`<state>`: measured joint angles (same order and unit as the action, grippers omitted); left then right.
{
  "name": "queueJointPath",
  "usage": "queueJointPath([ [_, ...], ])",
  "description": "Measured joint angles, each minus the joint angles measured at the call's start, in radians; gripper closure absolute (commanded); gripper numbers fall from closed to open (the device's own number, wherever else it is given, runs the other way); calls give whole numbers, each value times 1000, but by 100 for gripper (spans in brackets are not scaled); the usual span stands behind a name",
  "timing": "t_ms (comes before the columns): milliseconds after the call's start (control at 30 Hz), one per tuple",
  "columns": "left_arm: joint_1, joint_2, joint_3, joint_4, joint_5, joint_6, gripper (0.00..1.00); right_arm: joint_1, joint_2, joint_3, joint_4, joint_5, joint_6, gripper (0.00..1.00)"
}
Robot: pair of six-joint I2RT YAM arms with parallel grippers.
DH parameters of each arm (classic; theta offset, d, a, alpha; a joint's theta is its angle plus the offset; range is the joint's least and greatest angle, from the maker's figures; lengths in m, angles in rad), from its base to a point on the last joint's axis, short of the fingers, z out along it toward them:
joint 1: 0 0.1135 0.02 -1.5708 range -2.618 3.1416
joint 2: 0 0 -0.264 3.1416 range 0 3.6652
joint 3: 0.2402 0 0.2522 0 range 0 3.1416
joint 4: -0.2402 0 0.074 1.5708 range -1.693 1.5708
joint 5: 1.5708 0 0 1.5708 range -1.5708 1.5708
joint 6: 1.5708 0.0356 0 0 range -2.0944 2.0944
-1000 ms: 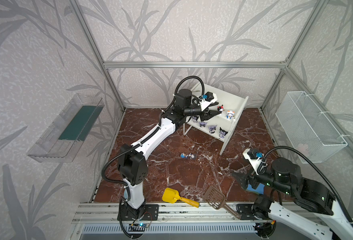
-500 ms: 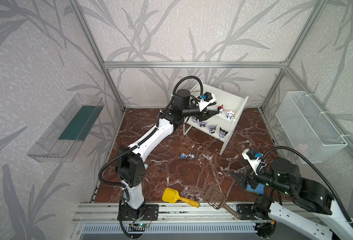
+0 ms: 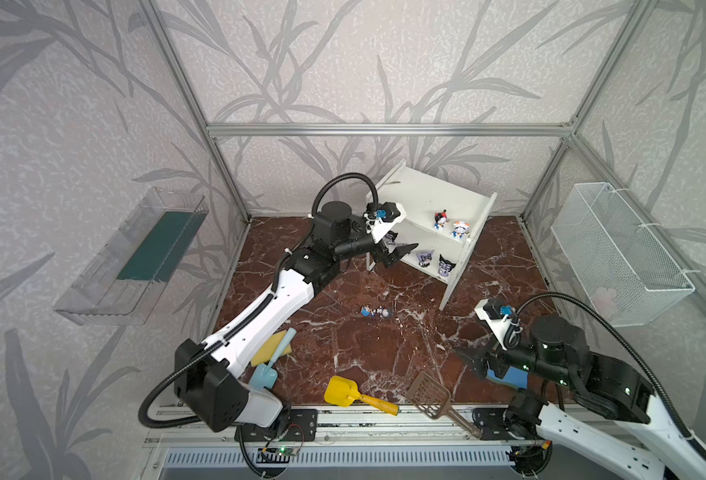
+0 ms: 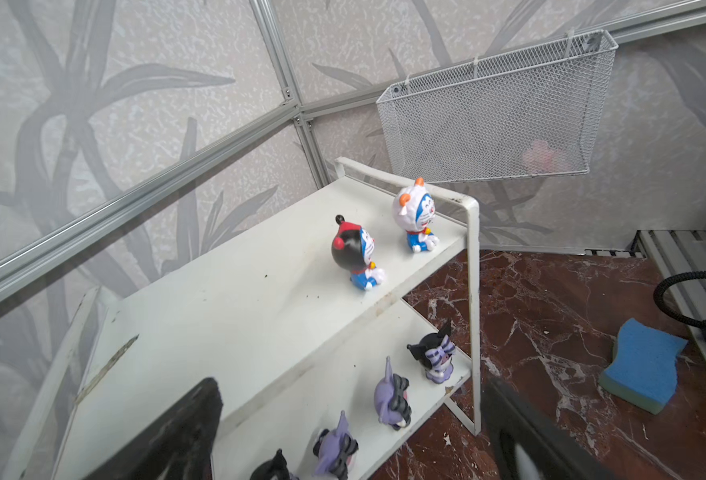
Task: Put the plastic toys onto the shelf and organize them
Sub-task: 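Withdraw the left gripper and lower it over the grey-headed Doraemon on the floor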
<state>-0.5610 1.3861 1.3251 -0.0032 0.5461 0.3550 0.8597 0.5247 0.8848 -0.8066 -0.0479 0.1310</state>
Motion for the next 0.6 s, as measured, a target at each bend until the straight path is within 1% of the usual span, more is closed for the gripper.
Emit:
queueJointPath([
  [100,0,-108,-119,-7,-77,-54,0,0,26,-12,23,-21,5,1],
  [167,0,-184,-227,3,-127,-109,0,0,42,-22,41,-36,11,1],
  [300,0,-281,-419,8,-203,-220,0,0,57,-48,75,-68,27,1],
  [467,0,-274,-557,-8,-266,-374,0,0,53,-95,111,-89,58,1],
  [600,0,-190,-598,-10,-296,-517,0,0,37,-128,131,-92,85,1],
])
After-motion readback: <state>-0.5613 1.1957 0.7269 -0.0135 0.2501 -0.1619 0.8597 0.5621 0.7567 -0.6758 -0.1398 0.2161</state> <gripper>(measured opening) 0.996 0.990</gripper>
